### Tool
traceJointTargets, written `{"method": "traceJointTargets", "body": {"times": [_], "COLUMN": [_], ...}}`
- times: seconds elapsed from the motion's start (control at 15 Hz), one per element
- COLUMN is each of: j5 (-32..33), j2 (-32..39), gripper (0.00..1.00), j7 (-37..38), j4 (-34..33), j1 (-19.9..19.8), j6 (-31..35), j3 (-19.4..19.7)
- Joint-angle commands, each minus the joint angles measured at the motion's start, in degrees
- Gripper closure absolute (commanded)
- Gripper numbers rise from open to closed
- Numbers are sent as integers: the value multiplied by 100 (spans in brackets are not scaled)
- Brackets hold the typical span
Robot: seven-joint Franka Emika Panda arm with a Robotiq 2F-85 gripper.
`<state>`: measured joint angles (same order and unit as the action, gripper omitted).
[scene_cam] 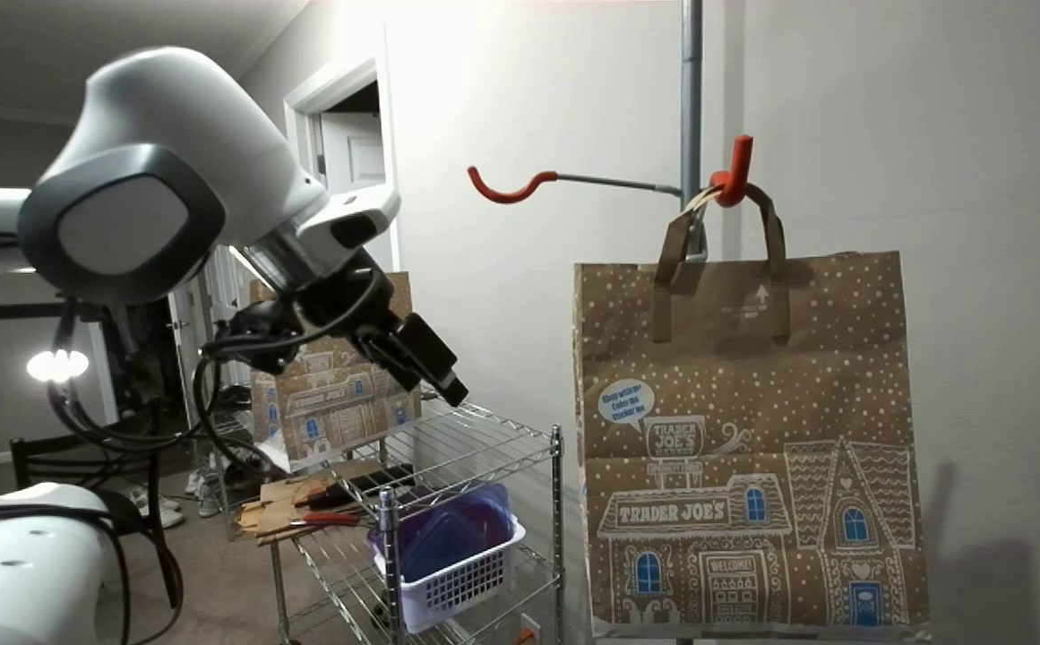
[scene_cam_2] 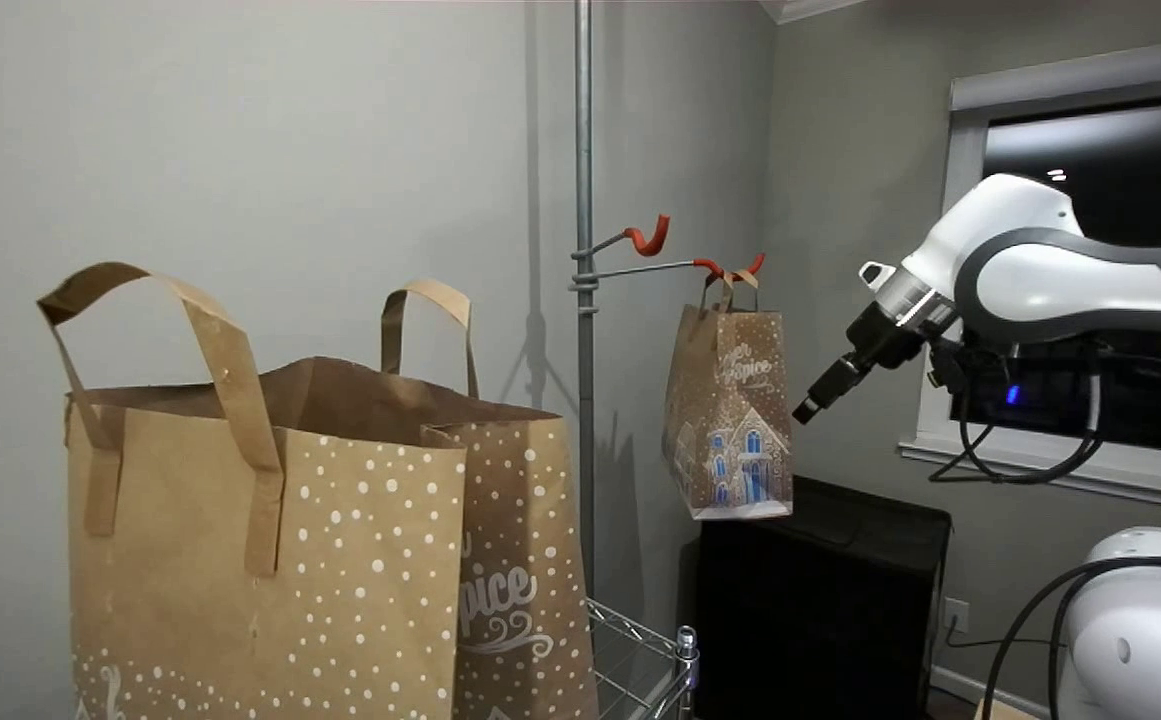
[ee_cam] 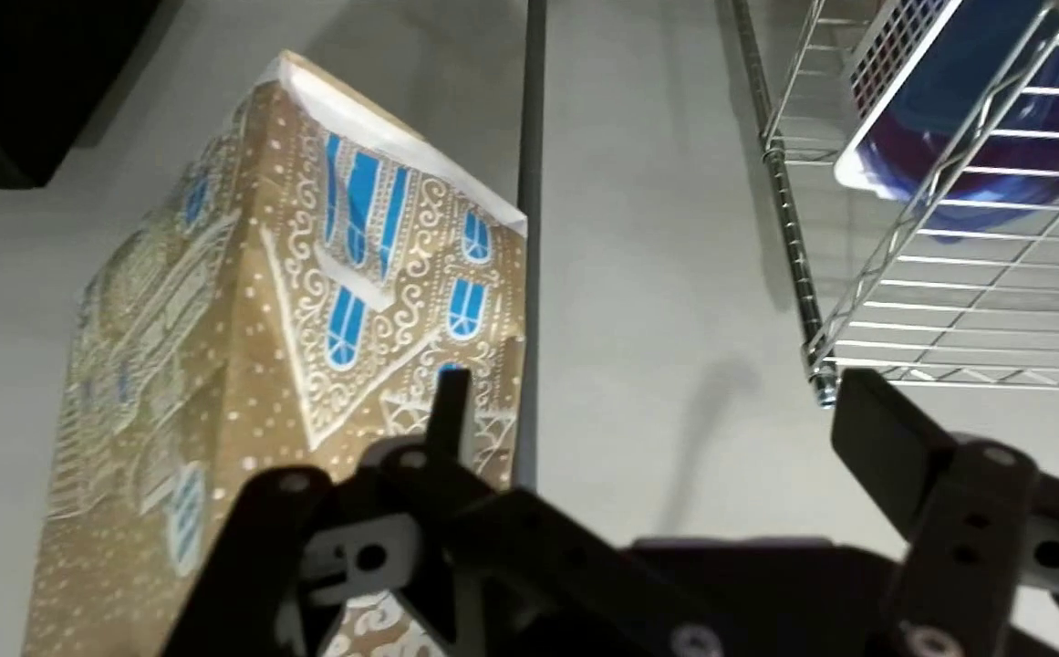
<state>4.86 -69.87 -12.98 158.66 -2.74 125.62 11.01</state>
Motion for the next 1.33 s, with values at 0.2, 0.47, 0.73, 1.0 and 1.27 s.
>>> {"method": "traceJointTargets", "body": {"times": [0.2,0.47,0.73,1.0,1.27], "j5": [406,491,304,-25,-568], "j2": [445,907,1441,1997,2335], "gripper": [0,0,0,0,0], "j7": [-320,-250,-161,78,-10], "j4": [-400,-919,-1452,-1924,-2202], "j1": [-375,-482,-323,-211,192], "j6": [957,1527,1888,2325,2766], "j3": [605,755,801,885,1013]}}
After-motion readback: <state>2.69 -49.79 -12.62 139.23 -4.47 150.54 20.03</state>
